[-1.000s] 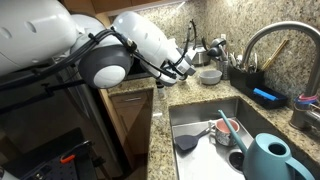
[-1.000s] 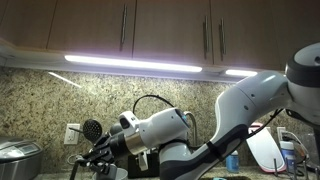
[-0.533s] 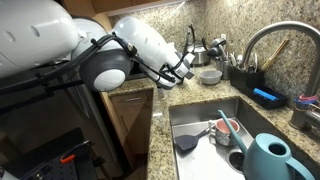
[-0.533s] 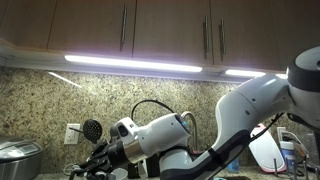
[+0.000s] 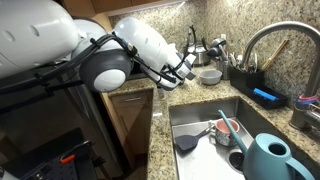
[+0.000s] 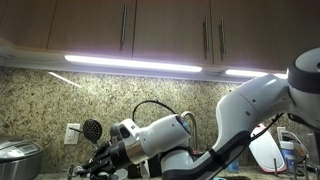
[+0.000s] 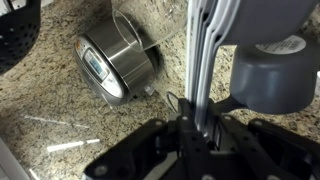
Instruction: Pick up the grey object above the sink and place it on the counter-top
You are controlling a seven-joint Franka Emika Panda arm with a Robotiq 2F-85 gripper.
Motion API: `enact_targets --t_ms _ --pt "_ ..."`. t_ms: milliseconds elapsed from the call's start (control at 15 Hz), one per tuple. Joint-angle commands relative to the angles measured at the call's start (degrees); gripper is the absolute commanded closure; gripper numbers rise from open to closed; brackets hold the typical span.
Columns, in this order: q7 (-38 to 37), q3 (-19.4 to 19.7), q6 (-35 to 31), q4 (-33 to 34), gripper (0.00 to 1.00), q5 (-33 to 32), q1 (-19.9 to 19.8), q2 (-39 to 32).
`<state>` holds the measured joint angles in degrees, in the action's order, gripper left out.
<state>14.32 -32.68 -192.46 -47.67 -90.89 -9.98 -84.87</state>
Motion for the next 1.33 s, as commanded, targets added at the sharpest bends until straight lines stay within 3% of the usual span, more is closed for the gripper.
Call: enact_targets --t_ms 0,600,1267 --pt "0.8 1.8 -1.4 2.6 0.95 0.7 0.8 0.0" --pt "1.4 1.9 -0.4 1.0 0.95 0.6 -0.1 0.0" --pt "1.0 4.2 0.5 2.3 0.95 4.7 -1.0 -0.1"
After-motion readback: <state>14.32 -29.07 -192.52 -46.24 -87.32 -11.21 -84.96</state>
